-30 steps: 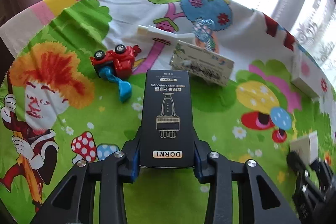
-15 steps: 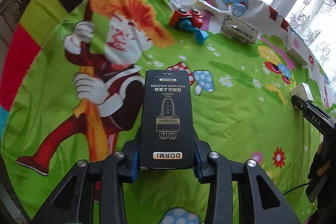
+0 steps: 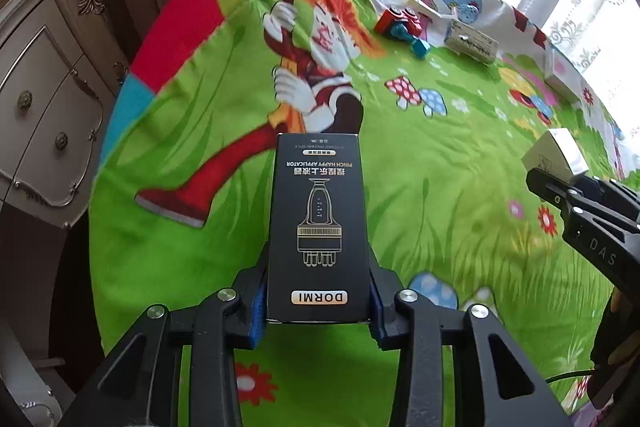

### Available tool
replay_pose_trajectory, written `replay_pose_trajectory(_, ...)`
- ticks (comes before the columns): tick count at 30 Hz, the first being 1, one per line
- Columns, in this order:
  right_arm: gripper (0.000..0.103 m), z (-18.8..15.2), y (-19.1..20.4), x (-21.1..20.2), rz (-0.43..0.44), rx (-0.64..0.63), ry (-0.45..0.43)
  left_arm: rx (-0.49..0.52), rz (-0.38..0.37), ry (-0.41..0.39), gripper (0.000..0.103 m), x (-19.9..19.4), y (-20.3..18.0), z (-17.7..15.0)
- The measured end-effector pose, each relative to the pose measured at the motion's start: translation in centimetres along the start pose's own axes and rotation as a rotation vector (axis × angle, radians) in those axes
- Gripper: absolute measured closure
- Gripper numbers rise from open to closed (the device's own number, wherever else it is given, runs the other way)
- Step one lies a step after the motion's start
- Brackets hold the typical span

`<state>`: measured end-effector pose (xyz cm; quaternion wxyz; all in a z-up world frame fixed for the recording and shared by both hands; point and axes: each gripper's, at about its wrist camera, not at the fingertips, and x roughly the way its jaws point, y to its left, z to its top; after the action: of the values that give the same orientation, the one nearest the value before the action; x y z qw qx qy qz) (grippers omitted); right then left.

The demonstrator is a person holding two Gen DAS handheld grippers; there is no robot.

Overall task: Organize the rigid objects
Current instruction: 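Carry both boxes to the storage box and open both grippers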

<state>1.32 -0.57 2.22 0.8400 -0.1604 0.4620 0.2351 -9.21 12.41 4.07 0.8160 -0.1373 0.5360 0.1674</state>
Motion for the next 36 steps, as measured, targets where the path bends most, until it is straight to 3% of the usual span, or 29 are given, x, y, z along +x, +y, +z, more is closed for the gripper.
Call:
replay_pose_trajectory(8,0.059,-3.7,3.7,-3.0,0.023,-0.080,-0.010,0.044,0.007,0.002,0.063,-1.6,0.7,-4.3)
replay_pose_trajectory(15,0.059,-7.2,4.3,-5.3,0.028,-0.097,-0.037,0.099,0.003,0.011,0.063,-2.3,0.0,-7.4)
replay_pose_trajectory(36,0.059,-21.4,-5.3,-11.3,-0.036,0.148,-0.040,0.423,-0.066,0.029,0.063,-4.0,-11.0,-13.2)
